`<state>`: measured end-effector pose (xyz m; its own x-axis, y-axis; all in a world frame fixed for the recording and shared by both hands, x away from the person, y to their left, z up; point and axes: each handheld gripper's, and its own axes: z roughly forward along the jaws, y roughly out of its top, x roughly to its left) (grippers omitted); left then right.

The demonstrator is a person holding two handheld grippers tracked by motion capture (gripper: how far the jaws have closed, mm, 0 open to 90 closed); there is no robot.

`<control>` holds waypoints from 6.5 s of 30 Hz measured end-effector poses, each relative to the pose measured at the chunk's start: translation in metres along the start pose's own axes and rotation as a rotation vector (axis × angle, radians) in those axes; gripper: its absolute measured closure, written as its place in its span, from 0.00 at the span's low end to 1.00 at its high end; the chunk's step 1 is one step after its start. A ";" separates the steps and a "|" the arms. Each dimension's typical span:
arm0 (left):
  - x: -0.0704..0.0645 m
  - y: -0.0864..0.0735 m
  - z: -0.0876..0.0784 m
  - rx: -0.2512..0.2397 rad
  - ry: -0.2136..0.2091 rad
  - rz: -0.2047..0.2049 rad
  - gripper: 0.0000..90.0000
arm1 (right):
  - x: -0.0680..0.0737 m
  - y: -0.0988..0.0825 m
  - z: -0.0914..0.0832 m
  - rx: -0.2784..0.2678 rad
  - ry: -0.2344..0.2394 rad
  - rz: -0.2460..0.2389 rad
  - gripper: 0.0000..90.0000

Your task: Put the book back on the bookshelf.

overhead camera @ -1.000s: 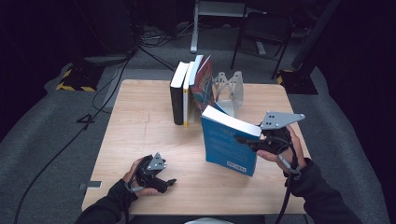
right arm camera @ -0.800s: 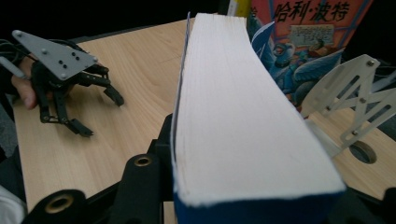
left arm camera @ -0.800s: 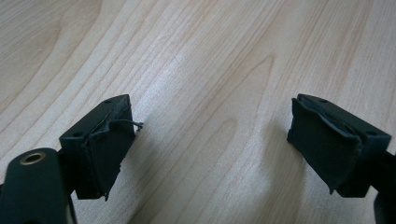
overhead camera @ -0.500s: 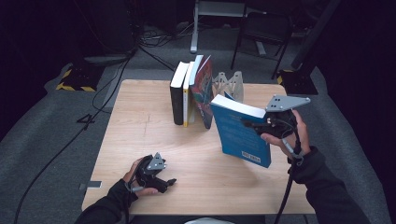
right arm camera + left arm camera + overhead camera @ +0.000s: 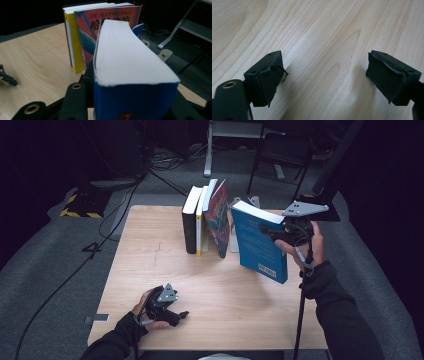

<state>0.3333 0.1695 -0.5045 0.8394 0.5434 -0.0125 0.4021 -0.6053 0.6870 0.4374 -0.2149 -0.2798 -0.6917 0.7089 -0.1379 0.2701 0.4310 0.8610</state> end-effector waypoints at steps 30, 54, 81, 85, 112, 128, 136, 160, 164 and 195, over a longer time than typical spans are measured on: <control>0.000 0.000 0.000 -0.001 0.000 -0.003 0.16 | -0.033 0.040 0.069 -0.068 -0.137 0.112 0.67; 0.000 0.000 0.000 0.000 0.000 0.001 0.16 | -0.048 0.037 0.060 -0.107 -0.184 0.175 0.66; 0.000 0.000 0.000 0.000 -0.002 0.002 0.16 | -0.055 0.033 0.091 -0.062 -0.185 0.171 0.66; 0.000 0.000 0.000 0.000 -0.004 0.005 0.16 | -0.061 0.038 0.106 -0.057 -0.207 0.188 0.66; 0.002 0.001 0.002 0.000 -0.022 0.014 0.15 | -0.031 -0.017 0.064 -0.125 -0.151 0.156 0.65; 0.002 0.002 0.003 -0.001 -0.027 0.018 0.15 | -0.027 -0.047 0.044 -0.150 -0.151 0.170 0.63; 0.002 0.002 0.003 -0.001 -0.026 0.016 0.15 | -0.031 -0.056 0.045 -0.139 -0.130 0.157 0.50; 0.001 0.002 0.002 -0.001 -0.020 0.014 0.15 | -0.014 -0.144 0.062 -0.031 -0.042 0.198 0.45; 0.001 0.002 0.002 -0.002 -0.017 0.015 0.16 | -0.010 -0.160 0.079 0.001 -0.034 0.234 0.49; 0.001 0.002 0.002 -0.001 -0.018 0.018 0.16 | 0.023 -0.150 0.106 -0.047 -0.318 0.324 0.67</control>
<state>0.3352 0.1679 -0.5047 0.8532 0.5215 -0.0131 0.3861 -0.6144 0.6880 0.4518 -0.2042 -0.4635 -0.3344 0.9424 0.0046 0.4027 0.1385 0.9048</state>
